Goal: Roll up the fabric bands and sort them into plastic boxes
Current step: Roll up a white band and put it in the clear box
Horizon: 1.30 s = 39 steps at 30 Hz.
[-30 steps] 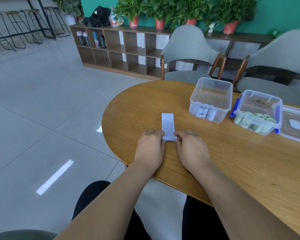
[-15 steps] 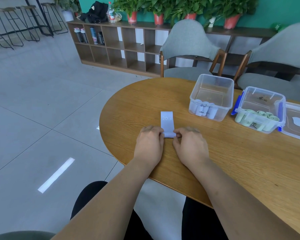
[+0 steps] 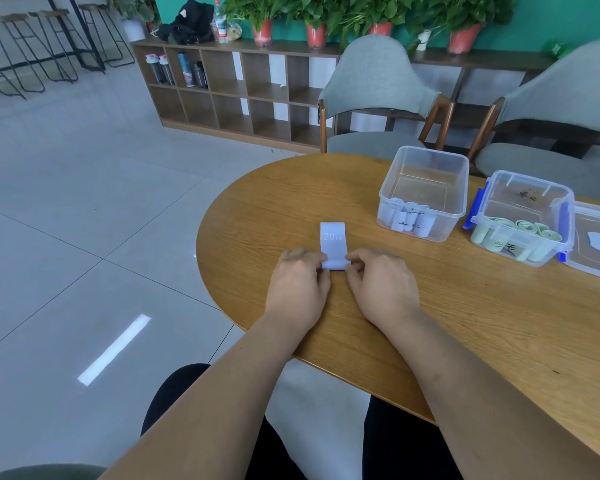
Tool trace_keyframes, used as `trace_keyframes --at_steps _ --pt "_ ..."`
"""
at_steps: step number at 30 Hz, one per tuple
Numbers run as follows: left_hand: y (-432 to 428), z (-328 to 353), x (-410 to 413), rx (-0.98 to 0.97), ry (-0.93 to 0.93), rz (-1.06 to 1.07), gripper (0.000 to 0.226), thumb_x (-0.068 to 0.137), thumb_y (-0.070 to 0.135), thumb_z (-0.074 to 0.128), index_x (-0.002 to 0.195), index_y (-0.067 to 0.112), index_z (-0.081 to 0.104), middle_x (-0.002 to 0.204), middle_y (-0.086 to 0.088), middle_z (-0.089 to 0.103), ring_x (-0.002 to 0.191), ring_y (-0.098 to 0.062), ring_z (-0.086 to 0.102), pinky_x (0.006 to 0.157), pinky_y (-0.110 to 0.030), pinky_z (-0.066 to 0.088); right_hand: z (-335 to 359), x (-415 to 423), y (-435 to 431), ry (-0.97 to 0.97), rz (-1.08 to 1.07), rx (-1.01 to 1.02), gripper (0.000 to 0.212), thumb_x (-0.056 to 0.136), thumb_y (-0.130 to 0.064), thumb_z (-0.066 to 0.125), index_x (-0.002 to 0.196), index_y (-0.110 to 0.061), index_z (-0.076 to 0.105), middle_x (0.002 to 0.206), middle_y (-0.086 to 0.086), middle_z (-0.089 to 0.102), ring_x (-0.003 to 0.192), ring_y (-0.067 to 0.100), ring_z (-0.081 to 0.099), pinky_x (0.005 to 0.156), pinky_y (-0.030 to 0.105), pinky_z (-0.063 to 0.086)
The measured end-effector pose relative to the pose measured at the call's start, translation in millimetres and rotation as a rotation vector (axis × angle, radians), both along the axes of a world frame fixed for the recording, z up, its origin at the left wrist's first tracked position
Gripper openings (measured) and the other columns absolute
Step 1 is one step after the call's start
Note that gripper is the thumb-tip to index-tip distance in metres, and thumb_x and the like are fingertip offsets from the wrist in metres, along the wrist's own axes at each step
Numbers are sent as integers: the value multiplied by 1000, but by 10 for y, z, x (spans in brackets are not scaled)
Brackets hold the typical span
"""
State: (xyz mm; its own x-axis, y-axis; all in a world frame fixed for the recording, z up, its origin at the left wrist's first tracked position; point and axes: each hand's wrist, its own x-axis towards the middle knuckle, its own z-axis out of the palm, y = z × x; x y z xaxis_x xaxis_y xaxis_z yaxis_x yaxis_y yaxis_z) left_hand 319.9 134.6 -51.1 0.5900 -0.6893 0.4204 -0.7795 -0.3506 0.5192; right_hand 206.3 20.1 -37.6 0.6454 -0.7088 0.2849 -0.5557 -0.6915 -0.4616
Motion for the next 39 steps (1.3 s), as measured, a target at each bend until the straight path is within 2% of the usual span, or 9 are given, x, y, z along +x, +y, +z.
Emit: trace_keyframes --at_steps 4,9,12,17,21,32,39 --pt "-58 -33 38 56 -25 11 24 92 14 69 115 11 75 98 -8 66 93 -31 58 89 -45 51 -86 45 -32 41 6 -27 32 98 -25 63 130 -25 70 111 -3 67 113 23 56 84 34 51" --pt "-115 -29 47 91 -2 24 20 98 12 60 112 13 75 98 -7 65 96 -30 57 86 -42 50 -107 92 -70 58 14 -40 33 102 -25 61 134 -24 68 117 -2 67 114 23 55 84 34 49" --pt "-124 -37 83 92 38 27 26 100 13 59 121 15 74 105 -7 67 103 -29 58 89 -39 50 -97 86 -82 57 24 -30 33 102 -25 62 134 -25 69 116 -2 67 114 23 56 85 34 49" --pt "-7 -59 17 71 32 -17 26 100 12 60 122 15 74 100 -5 65 99 -27 57 87 -39 49 -87 -46 -35 25 61 -22 30 101 -25 63 130 -24 71 110 -2 68 110 23 57 85 37 52" --pt "96 -84 -44 59 29 -34 27 99 12 62 124 16 73 105 -3 67 104 -25 57 90 -38 50 -113 -182 49 7 87 -9 28 99 -24 66 126 -23 72 104 -3 68 106 22 58 85 39 53" --pt "372 -109 -289 31 52 -83 26 98 14 64 121 19 73 103 2 66 103 -21 58 87 -35 51 -121 -507 251 -15 141 -9 25 97 -27 68 122 -27 73 97 -11 65 97 15 57 80 32 48" --pt "337 -80 -339 56 25 -57 28 99 13 60 123 16 74 101 -5 62 100 -26 56 86 -39 52 -116 -490 294 42 128 -37 30 102 -30 61 131 -26 70 106 -8 63 107 17 55 78 27 42"
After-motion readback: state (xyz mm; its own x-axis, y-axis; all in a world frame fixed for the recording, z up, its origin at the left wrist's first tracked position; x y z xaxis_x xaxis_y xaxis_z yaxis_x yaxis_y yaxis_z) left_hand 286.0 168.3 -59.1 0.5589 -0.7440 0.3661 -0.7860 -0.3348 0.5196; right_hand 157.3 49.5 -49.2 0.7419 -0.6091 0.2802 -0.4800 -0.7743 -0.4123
